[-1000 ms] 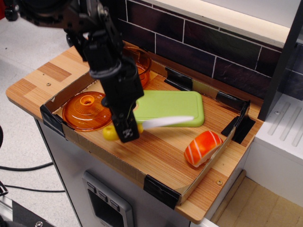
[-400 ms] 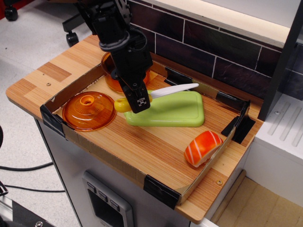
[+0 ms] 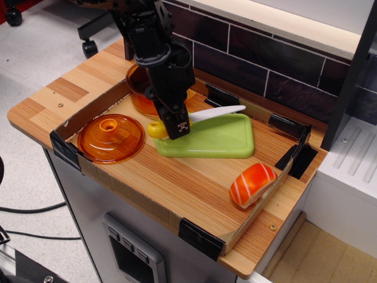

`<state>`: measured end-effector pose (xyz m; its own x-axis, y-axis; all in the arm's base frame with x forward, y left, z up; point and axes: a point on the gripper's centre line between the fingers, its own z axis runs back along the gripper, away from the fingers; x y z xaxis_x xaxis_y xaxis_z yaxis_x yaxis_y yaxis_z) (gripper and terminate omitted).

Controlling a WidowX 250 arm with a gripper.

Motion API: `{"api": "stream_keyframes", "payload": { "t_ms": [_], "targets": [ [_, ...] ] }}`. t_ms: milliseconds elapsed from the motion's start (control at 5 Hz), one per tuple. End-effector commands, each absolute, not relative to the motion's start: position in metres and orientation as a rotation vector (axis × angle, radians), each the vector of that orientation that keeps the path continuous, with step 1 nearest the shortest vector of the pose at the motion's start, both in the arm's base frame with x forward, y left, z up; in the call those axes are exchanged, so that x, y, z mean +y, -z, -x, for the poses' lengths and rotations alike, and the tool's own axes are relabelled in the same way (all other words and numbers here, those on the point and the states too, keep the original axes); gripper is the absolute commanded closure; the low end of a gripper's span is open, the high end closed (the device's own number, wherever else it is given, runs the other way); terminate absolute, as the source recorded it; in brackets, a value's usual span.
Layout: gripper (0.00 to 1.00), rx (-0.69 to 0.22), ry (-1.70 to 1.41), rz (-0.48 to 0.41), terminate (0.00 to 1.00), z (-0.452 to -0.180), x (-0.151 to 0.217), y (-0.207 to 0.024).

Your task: Put knife on cutting board

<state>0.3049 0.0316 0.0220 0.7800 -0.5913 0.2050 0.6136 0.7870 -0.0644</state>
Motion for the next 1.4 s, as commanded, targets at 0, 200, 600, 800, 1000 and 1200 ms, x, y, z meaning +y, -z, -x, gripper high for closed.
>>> {"api": "stream_keyframes", "payload": {
  "t_ms": [0,200,600,800,1000,1200],
  "targets": [
    [0.0,-0.299,0.654,0.146,0.0,-0.319,0.038,-0.048],
    [0.0,-0.325,0.656,0.185,0.0,-0.318,0.029,-0.069],
    [0.0,-0.365,0.354,0.116,0.0,-0.321,0.008,-0.129],
    [0.0,-0.377,0.165,0.12,0.0,-0.324,0.0,-0.149],
    [0.0,-0.368,0.021,0.112,0.0,-0.327,-0.002,-0.163],
    [0.0,-0.368,0.021,0.112,0.0,-0.327,-0.002,-0.163]
  ]
}}
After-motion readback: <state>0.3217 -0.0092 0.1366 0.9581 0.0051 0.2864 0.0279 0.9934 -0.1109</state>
